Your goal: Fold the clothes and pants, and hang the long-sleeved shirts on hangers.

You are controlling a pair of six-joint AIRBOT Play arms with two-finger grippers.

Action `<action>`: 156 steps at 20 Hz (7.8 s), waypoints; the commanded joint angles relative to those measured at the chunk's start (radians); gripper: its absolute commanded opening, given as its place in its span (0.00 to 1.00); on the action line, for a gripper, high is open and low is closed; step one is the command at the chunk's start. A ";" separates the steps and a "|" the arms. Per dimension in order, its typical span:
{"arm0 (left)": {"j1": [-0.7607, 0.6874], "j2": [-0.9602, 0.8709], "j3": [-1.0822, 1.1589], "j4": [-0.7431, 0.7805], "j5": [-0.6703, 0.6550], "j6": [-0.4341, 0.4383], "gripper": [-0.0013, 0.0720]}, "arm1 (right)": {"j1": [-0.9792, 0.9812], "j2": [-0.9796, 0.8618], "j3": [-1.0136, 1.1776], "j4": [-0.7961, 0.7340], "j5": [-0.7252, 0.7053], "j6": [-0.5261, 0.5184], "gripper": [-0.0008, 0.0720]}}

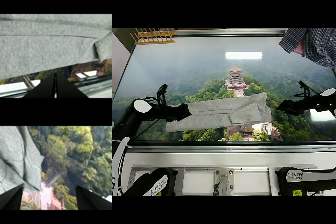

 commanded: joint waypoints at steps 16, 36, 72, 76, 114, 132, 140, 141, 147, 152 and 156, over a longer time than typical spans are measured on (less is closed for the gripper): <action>-0.094 0.002 -0.003 -0.004 0.050 -0.056 0.03 | 0.174 -0.200 -0.001 0.311 0.003 -0.135 1.00; -0.094 0.001 -0.003 -0.003 0.107 -0.056 0.03 | 0.148 -0.198 0.001 0.386 0.099 -0.202 1.00; -0.729 -0.882 0.742 -0.013 0.129 -0.102 0.03 | 0.445 0.372 0.347 -0.271 0.377 0.422 0.03; -0.766 -0.944 0.822 -0.013 0.093 -0.104 0.03 | 0.517 0.361 0.418 -0.272 0.377 0.442 0.03; 0.020 -0.458 1.026 0.209 -0.230 -0.066 0.03 | 1.313 -0.155 0.423 -0.077 -0.548 0.735 0.90; -0.324 -0.351 0.361 0.111 -0.039 0.003 0.03 | 0.558 0.433 -0.463 -0.019 -0.323 0.493 0.90; -0.406 -0.164 -0.032 0.142 -0.195 0.072 0.03 | 0.558 0.433 -0.463 -0.019 -0.356 0.493 0.90; -0.393 -0.122 -0.089 0.155 -0.195 0.063 0.03 | 0.558 0.433 -0.463 -0.019 -0.361 0.493 0.90; -0.239 0.077 -0.225 0.117 -0.177 0.060 0.03 | 0.558 0.433 -0.463 -0.019 -0.372 0.493 0.90; -0.170 0.207 -0.074 0.068 -0.152 0.059 0.03 | 0.509 0.425 -0.463 -0.012 -0.351 0.488 0.90; -0.165 0.233 0.023 0.067 -0.099 0.056 0.03 | 0.411 0.352 -0.463 0.098 -0.322 0.338 0.90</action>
